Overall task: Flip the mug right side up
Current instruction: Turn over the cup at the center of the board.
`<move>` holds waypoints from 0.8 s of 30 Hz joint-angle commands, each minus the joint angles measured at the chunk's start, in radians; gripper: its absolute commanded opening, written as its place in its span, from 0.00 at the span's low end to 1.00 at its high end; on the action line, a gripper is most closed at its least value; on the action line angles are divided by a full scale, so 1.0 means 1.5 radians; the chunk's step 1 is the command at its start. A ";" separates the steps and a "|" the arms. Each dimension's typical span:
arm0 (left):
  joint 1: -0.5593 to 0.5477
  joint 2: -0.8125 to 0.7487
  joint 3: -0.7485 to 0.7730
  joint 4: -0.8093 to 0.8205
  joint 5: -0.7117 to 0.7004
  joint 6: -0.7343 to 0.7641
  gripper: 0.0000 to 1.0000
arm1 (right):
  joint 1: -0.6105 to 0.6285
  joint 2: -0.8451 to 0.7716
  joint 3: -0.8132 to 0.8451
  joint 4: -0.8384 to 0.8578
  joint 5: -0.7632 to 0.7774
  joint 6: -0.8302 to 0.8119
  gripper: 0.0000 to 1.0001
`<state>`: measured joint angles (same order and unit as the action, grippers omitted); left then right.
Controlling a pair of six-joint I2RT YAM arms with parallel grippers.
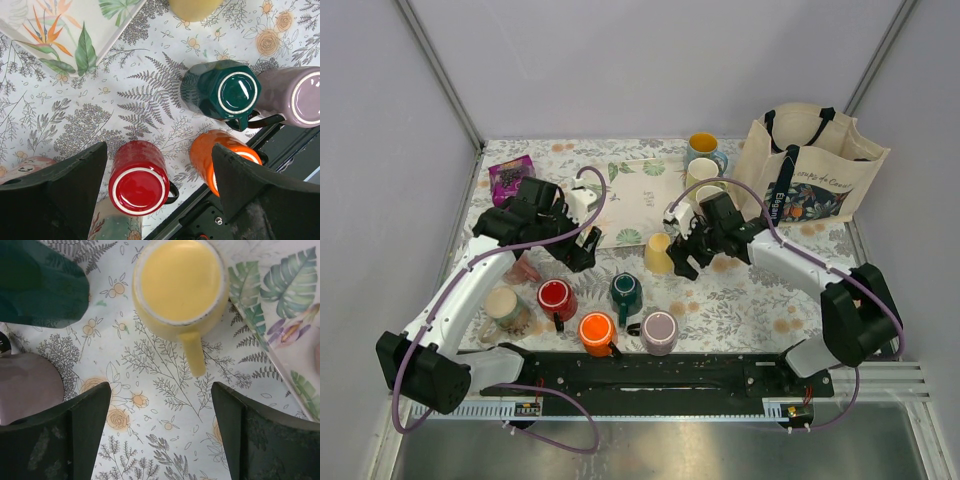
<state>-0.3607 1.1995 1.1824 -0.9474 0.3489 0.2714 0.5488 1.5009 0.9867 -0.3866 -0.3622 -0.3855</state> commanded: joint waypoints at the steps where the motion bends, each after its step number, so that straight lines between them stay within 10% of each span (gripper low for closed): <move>1: 0.004 -0.001 0.006 0.027 0.019 -0.006 0.88 | 0.004 -0.004 0.021 -0.023 -0.066 -0.085 0.89; 15: 0.009 -0.014 0.004 0.021 0.012 0.002 0.88 | 0.004 0.112 0.128 -0.128 -0.018 -0.344 0.76; 24: 0.016 -0.003 0.009 0.021 0.017 -0.002 0.88 | 0.006 0.181 0.191 -0.139 -0.022 -0.309 0.60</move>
<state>-0.3447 1.1995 1.1824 -0.9482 0.3550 0.2657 0.5529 1.7344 1.1759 -0.5858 -0.4057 -0.8700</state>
